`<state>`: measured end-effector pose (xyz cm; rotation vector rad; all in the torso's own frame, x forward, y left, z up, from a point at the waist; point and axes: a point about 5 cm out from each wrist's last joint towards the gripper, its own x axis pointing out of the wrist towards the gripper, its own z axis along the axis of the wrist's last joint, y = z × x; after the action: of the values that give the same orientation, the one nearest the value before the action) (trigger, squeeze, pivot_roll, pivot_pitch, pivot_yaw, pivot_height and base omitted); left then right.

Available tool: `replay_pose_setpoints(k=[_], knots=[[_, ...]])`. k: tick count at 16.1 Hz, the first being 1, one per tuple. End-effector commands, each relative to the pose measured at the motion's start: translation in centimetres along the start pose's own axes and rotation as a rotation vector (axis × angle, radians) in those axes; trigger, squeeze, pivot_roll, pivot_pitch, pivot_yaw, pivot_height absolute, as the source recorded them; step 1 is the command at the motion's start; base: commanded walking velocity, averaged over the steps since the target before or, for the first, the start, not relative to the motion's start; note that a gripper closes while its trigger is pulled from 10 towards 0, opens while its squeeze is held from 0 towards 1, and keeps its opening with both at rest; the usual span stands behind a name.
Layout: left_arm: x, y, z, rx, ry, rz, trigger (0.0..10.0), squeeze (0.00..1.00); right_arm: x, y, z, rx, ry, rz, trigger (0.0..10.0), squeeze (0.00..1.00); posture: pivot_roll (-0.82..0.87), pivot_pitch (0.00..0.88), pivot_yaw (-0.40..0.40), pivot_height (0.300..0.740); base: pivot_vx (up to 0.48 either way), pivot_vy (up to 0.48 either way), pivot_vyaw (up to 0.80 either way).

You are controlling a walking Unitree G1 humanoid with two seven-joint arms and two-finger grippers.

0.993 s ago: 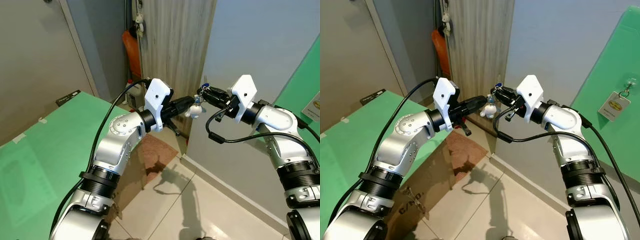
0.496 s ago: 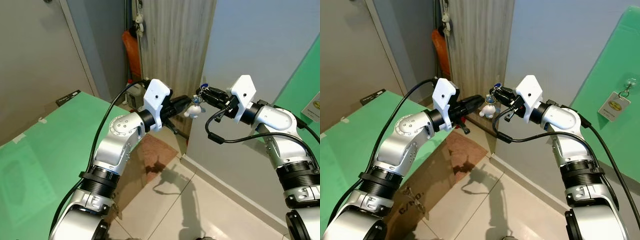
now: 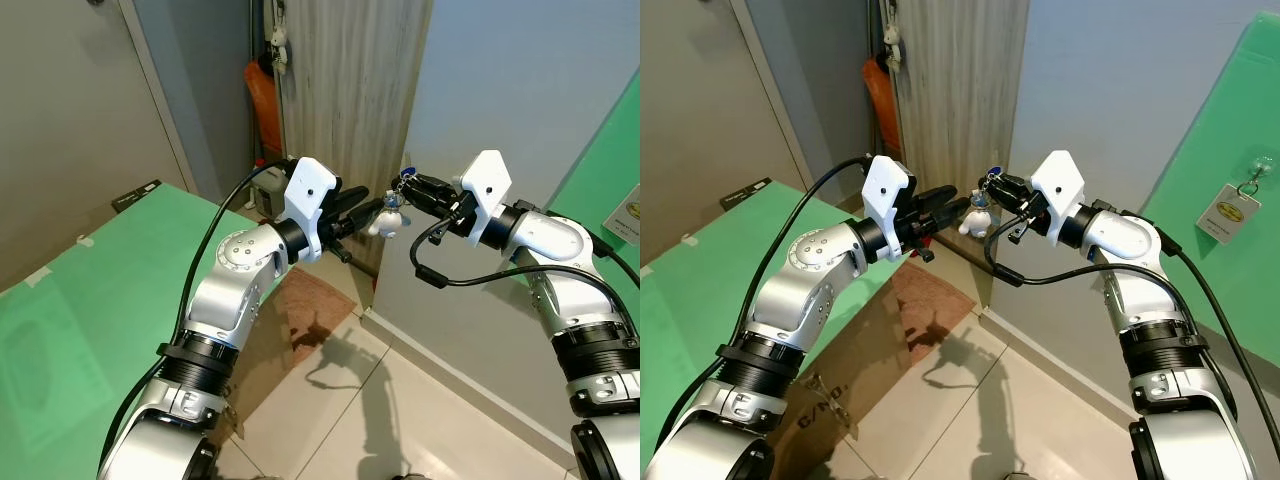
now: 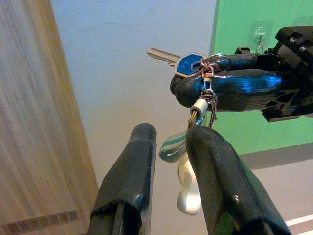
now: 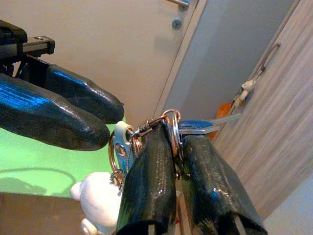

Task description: Hang keys on a hook

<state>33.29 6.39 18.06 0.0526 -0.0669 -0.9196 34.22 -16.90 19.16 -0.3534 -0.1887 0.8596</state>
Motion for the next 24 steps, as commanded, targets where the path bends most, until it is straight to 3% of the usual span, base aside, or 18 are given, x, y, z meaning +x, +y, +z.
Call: replay_pose_setpoints(k=[1,19,20,21,24], knots=[[0.25,-0.07,0.44,0.015,-0.004,-0.014,10.0,0.0,0.44,-0.04,0.97,-0.029,-0.026,0.019,0.0,0.0,-0.06,0.0,0.077,0.74,0.0,0.0,0.0],[0.46,-0.52,0.84,-0.011,-0.036,-0.06,10.0,0.0,0.55,0.72,1.33,-0.006,-0.042,0.076,0.0,0.0,-0.07,0.0,0.082,0.74,0.0,0.0,0.0],[0.47,-0.46,0.73,-0.025,-0.034,-0.057,1.5,0.0,0.55,0.77,1.33,-0.005,-0.042,0.079,0.0,0.0,-0.07,0.0,0.079,0.74,0.0,0.0,0.0],[0.45,-0.34,0.71,-0.034,-0.039,-0.048,0.0,0.0,0.53,0.82,1.31,-0.004,-0.042,0.08,0.0,0.0,-0.07,0.0,0.079,0.74,0.0,0.0,0.0],[0.4,-0.19,0.8,-0.052,-0.047,-0.05,0.0,0.0,0.53,0.85,1.31,-0.002,-0.042,0.08,0.0,0.0,-0.07,0.0,0.079,0.74,0.0,0.0,0.0]])
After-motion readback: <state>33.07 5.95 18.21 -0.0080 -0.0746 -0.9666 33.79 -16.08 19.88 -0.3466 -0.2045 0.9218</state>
